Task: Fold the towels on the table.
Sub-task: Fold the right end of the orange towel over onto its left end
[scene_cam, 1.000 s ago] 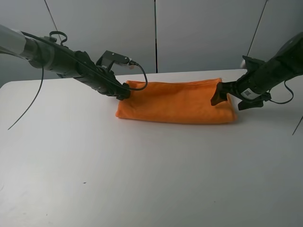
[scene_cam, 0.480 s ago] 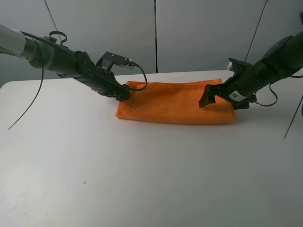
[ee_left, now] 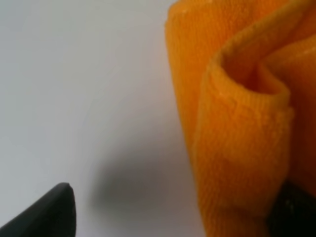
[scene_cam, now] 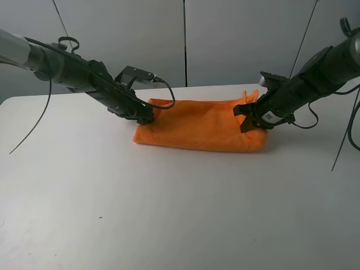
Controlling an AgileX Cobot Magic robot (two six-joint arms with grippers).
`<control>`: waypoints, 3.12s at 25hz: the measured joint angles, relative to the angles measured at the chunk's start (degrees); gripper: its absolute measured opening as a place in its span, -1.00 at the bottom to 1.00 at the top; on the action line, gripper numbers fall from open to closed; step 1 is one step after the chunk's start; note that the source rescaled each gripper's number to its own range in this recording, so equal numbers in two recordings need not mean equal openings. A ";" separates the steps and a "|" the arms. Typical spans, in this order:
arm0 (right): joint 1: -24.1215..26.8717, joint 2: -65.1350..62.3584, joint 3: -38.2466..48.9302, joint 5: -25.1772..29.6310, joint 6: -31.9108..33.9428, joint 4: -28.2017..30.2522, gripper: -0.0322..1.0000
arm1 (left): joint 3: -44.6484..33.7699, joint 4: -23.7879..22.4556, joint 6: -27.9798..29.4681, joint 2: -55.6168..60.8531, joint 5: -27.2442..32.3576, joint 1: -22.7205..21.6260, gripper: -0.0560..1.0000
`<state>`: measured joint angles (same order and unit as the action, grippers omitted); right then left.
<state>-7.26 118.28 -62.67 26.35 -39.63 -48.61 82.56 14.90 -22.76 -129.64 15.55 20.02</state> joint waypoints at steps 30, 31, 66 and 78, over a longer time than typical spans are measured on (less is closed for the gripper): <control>-7.97 4.75 -11.96 18.85 3.61 -30.34 -0.88 | 0.35 -1.78 0.10 0.00 1.39 0.00 1.00; -8.27 5.23 -12.06 18.94 3.38 -31.39 -0.88 | 0.35 -1.78 0.10 0.00 1.39 0.00 1.00; -16.35 11.07 -12.34 10.42 5.98 -43.94 -0.88 | 0.35 -1.89 0.10 0.00 1.39 0.00 1.00; -16.56 11.07 -12.47 12.30 5.19 -46.52 0.80 | 0.35 -3.28 0.20 9.90 5.52 -3.55 1.00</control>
<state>-23.82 129.35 -75.14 38.65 -34.44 -95.13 82.91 11.62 -22.55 -119.74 21.07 16.47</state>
